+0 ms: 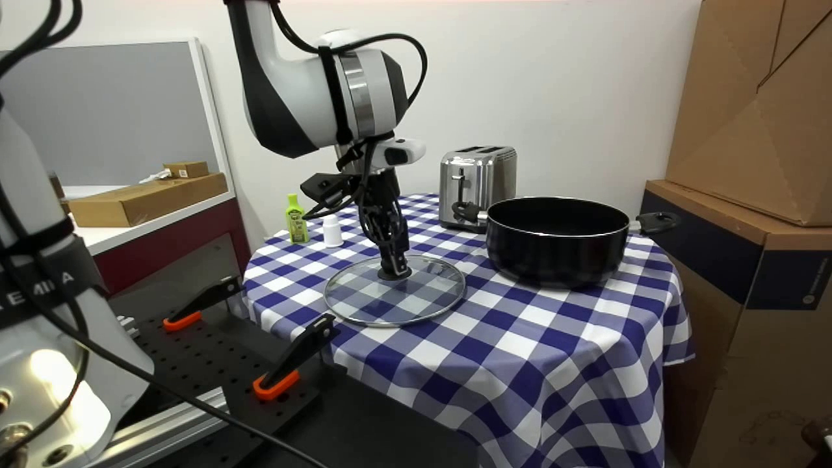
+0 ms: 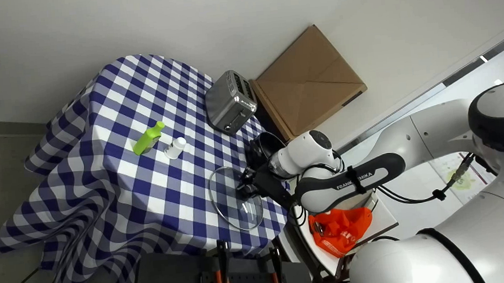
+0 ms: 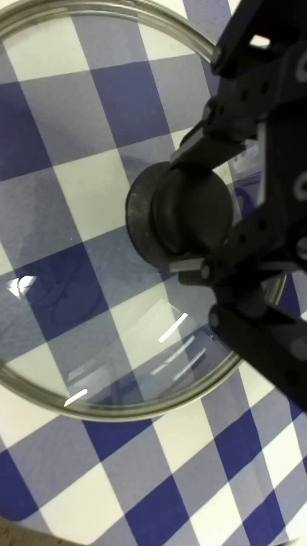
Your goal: Pick up lid and close the pot
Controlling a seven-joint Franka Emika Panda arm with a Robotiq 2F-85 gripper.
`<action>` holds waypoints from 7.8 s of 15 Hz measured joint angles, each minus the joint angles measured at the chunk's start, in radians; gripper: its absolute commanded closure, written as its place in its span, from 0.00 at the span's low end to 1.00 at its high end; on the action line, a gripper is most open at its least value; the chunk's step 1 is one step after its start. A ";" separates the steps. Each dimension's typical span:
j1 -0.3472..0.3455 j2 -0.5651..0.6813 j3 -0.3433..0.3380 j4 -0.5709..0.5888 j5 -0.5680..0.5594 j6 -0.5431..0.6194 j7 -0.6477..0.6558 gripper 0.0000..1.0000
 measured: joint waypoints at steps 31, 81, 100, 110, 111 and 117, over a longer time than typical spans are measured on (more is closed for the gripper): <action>0.209 -0.630 0.003 0.061 1.045 -0.509 -0.892 0.75; 0.273 0.236 -0.346 0.857 1.004 -0.621 -0.988 0.75; 0.278 0.265 -0.353 0.888 1.022 -0.624 -0.988 0.75; 0.271 0.261 -0.348 0.838 1.130 -0.529 -0.992 0.75; 0.269 0.259 -0.348 0.832 1.142 -0.520 -0.996 0.75; 0.264 0.254 -0.346 0.810 1.189 -0.505 -1.009 0.01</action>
